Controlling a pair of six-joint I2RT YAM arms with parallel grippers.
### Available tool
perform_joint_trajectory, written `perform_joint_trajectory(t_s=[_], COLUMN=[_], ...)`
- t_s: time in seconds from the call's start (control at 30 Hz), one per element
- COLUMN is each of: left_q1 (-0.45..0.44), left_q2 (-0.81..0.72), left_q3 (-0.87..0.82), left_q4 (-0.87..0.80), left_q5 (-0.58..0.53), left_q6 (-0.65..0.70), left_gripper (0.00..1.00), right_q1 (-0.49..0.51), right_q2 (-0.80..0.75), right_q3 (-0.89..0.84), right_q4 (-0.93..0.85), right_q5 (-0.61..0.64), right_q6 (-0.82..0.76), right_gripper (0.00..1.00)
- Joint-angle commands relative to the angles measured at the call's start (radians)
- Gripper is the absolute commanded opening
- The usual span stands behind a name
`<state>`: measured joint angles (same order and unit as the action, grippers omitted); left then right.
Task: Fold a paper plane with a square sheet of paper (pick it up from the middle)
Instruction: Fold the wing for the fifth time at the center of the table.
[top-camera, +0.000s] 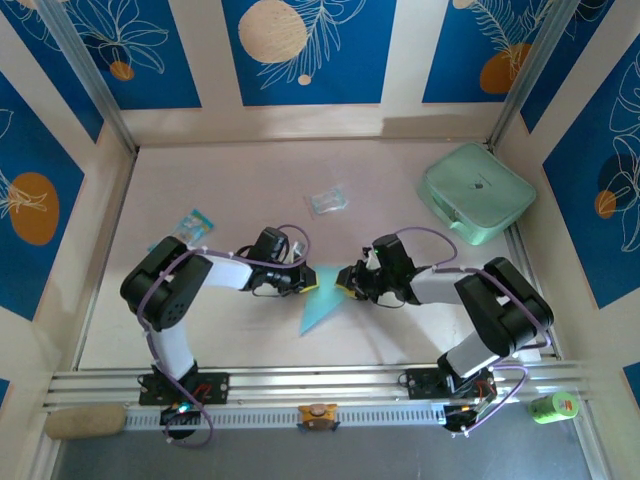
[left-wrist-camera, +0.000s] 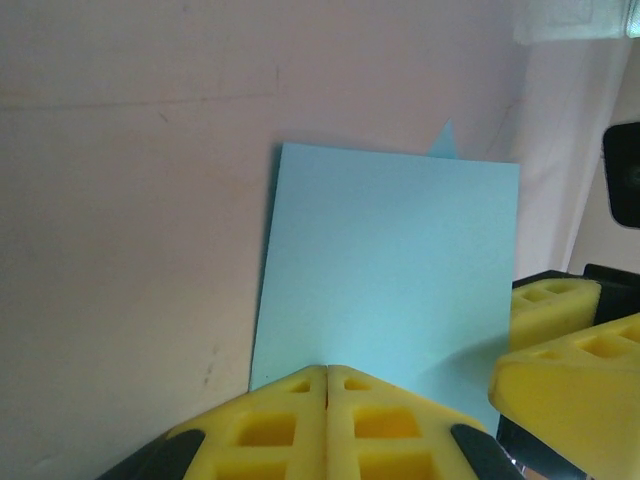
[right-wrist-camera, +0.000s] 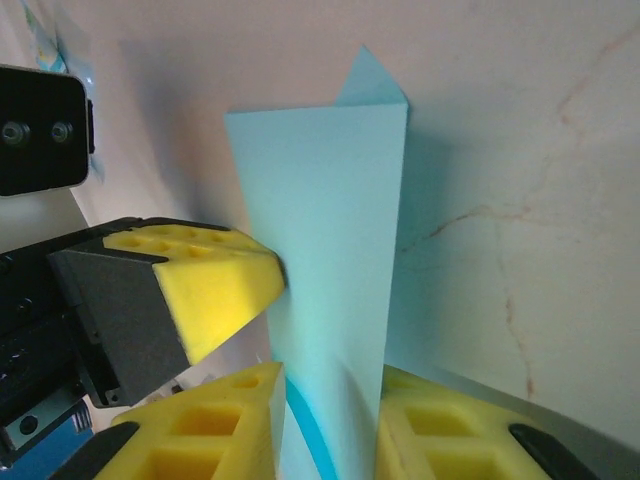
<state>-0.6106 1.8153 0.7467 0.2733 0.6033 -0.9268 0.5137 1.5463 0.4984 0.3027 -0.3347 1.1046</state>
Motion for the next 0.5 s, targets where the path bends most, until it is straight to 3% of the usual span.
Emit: perform_joint_trajectory(t_s=[0.0,0.37,0.47], left_q1=[0.003,0.003,0.003], left_q2=[0.032,0.028,0.024], left_q3=[-0.01,-0.01,-0.012], left_q4=[-0.022,-0.016,-0.016], left_q5=[-0.011,-0.007,-0.009], left_q6=[0.008,0.006,0.007], left_gripper=[0.05,0.05,0.05], right_q1=[-0.018,-0.03,-0.03], right_q2=[0.023,0.095,0.1], right_q3=[0.035,0.055,0.057], right_q4=[-0.005,0.033,0.032], right_q5=[-0.091,-0.135,-0.133], right_q6=[-0.071,-0.084,-0.085], right_gripper=[0.27,0.25,0.18])
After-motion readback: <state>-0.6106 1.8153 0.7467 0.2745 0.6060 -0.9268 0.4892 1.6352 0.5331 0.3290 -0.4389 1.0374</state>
